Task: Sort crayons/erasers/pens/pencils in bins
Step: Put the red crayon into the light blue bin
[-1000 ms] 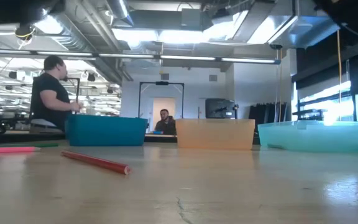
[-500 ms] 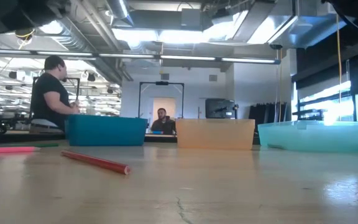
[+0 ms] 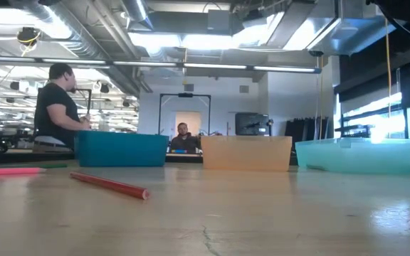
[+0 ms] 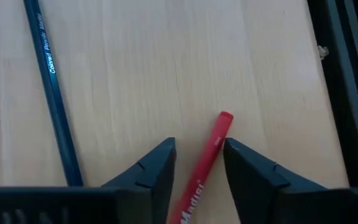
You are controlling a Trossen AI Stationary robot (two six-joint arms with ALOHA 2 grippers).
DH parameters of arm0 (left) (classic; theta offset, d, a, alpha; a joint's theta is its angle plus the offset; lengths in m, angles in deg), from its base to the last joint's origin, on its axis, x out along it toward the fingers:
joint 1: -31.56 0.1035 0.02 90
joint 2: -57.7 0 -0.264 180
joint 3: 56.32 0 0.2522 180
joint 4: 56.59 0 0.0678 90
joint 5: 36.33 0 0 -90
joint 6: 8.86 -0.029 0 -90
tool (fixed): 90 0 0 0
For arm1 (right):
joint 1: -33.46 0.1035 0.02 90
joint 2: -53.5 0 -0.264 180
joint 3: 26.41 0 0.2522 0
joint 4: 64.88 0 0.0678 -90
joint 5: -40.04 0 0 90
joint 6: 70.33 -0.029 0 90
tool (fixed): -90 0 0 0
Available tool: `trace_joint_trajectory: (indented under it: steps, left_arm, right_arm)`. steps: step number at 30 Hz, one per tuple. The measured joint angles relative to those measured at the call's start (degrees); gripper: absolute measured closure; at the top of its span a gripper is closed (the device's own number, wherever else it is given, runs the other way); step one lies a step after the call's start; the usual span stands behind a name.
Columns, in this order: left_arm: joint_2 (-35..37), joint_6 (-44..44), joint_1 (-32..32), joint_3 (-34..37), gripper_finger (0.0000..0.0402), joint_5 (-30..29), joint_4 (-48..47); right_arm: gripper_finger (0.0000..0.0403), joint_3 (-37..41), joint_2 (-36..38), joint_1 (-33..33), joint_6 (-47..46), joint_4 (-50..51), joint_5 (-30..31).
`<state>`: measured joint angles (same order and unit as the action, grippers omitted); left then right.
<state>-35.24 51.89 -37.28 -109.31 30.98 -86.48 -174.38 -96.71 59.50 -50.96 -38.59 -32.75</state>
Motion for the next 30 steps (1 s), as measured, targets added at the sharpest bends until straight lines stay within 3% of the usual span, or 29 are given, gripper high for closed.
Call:
trace_joint_trajectory:
  steps: [7,16,19,24,30]
  left_arm:
    - [-0.1,1.0,0.1,0.1,0.0338,0.1,-0.4]
    - [-0.1,6.7,1.4,0.1,0.0396,-3.6,-1.4]
    - [0.5,6.7,2.8,0.2,0.0397,-6.4,-1.5]
    - [2.5,6.7,5.4,-0.8,0.0398,-14.6,-5.7]
    - [7.1,6.6,9.0,-3.5,0.0397,-22.9,-12.9]
  right_arm:
    - [0.0242,0.0,0.0,0.2,0.2,0.1,4.2]
    - [0.0242,-0.1,1.1,2.7,-3.7,5.2,17.7]
    - [0.0242,0.0,1.1,2.6,-7.8,6.0,17.2]
    - [0.0242,0.2,1.0,1.3,-20.4,6.2,10.4]
    - [0.0242,5.5,1.0,0.5,-28.3,-0.8,10.4]
